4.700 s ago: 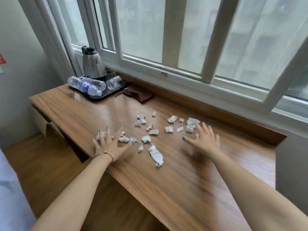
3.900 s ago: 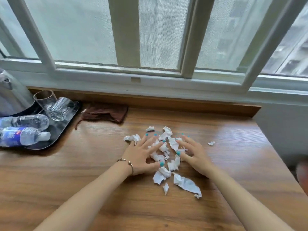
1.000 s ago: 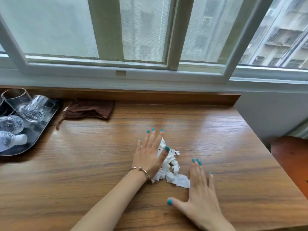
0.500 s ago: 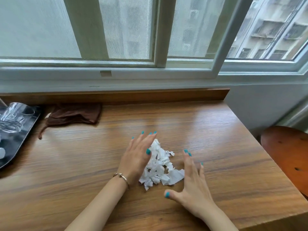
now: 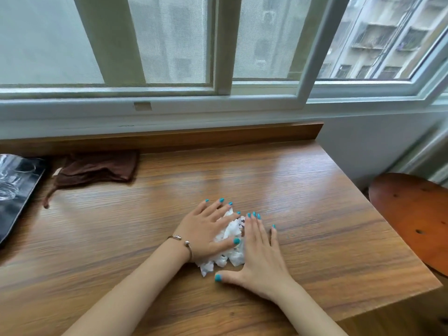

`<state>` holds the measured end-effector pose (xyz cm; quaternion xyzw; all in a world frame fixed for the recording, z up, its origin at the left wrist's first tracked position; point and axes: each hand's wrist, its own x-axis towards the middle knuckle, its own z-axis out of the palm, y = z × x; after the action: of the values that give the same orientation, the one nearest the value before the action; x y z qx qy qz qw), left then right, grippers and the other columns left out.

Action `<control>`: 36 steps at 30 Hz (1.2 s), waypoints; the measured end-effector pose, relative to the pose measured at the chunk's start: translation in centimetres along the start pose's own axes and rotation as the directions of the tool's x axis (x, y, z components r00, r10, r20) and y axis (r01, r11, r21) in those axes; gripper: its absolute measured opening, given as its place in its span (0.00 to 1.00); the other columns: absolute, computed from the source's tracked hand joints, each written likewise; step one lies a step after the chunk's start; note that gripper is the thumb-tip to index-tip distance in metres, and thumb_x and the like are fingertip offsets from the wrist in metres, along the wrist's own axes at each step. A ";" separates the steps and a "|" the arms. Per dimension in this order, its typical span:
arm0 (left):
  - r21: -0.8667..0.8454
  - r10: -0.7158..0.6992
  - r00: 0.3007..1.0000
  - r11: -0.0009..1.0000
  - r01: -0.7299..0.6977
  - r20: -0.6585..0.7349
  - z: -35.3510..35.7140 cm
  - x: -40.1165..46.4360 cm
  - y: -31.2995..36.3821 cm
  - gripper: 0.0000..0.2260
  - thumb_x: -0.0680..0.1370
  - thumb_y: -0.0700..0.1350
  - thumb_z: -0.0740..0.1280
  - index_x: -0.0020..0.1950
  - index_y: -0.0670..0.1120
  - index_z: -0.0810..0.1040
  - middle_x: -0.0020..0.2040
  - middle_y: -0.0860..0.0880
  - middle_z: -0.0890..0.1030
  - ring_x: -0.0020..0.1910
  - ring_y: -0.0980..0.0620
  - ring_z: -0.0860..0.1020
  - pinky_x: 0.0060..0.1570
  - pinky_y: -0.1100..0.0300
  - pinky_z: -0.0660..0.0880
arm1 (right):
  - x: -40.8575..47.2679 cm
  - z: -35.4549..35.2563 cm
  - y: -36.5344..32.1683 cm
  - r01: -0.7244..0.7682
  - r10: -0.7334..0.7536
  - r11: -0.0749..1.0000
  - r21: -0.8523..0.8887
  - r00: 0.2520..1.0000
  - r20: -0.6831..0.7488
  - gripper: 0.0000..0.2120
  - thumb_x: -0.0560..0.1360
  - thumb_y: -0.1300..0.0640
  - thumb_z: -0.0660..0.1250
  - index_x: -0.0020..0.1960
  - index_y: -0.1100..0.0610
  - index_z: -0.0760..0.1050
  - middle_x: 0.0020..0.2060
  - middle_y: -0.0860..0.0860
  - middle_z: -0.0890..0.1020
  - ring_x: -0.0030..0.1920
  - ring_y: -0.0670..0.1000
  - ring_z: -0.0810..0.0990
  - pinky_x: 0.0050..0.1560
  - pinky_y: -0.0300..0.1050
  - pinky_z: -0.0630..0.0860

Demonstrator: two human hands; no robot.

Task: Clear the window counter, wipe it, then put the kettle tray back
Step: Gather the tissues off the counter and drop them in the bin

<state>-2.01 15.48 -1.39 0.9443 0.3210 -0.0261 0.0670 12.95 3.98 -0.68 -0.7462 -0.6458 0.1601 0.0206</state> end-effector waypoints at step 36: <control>-0.051 -0.327 0.900 0.944 0.327 -0.287 0.5 -9.6 -2.0 0.28 0.81 0.64 0.37 0.78 0.57 0.53 0.78 0.51 0.58 0.78 0.51 0.50 0.72 0.45 0.49 | 4.4 0.9 -4.3 0.306 -0.310 0.946 -0.106 0.950 -0.025 0.46 0.61 0.19 0.50 0.72 0.28 0.34 0.78 0.46 0.38 0.77 0.55 0.34 0.73 0.67 0.38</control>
<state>-10.89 11.18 -1.24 0.8705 0.4812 0.1026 0.0146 9.11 8.84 -1.45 -0.6395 -0.7611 0.1068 0.0209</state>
